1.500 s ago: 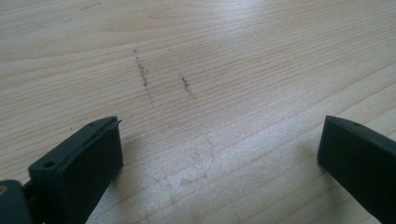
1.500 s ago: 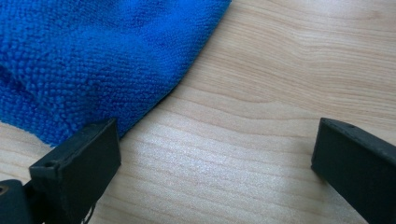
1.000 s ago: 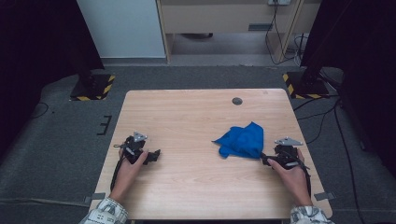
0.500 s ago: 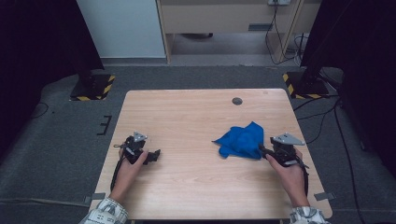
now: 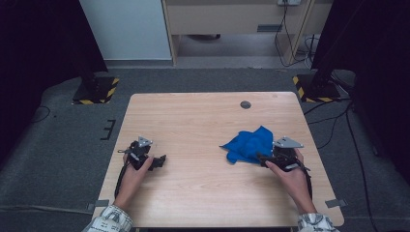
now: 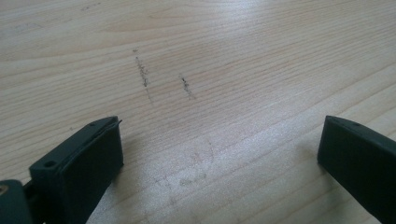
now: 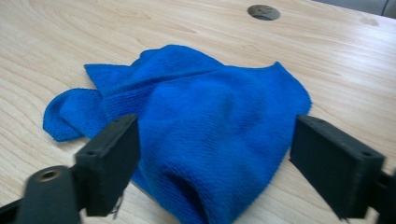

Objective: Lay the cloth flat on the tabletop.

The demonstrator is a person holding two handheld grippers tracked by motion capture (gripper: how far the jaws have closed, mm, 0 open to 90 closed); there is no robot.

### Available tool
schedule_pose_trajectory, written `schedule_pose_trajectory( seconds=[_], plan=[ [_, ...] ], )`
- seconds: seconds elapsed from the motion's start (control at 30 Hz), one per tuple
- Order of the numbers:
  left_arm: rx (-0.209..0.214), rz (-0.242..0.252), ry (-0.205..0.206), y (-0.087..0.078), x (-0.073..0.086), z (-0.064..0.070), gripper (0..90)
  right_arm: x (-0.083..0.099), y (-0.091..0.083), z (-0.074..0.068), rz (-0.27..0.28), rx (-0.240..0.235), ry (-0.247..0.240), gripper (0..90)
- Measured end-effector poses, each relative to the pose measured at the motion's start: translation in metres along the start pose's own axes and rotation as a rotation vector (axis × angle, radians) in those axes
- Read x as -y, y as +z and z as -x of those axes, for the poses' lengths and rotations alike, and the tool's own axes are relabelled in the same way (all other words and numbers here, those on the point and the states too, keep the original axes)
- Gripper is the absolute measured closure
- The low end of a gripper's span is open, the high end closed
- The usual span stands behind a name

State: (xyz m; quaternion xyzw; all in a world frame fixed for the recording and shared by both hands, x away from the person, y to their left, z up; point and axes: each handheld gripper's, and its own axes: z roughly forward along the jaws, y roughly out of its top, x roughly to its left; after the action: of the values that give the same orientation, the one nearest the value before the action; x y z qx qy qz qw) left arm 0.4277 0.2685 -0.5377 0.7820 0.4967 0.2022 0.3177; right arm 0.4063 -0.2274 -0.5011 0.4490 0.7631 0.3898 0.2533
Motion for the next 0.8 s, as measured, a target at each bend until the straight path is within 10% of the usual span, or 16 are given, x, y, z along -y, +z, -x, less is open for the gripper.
schedule_pose_trajectory(
  seconds=[0.27,0.4,0.57,0.8],
  plan=[
    [-0.001,0.0,-0.001,0.0,0.0,0.0,0.0,0.004,0.022,-0.004,-0.082,-0.011,-0.022,24.6],
    [-0.005,-0.001,-0.001,0.0,0.0,0.001,0.0,0.005,0.033,-0.005,-0.133,-0.042,-0.022,52.3],
    [-0.002,0.002,0.004,0.0,-0.001,0.005,0.9,0.0,0.029,-0.007,-0.089,-0.077,-0.023,75.3],
    [0.019,0.003,0.019,0.0,-0.005,0.012,5.4,-0.012,0.028,-0.023,-0.045,-0.159,-0.01,78.7]
  ],
)
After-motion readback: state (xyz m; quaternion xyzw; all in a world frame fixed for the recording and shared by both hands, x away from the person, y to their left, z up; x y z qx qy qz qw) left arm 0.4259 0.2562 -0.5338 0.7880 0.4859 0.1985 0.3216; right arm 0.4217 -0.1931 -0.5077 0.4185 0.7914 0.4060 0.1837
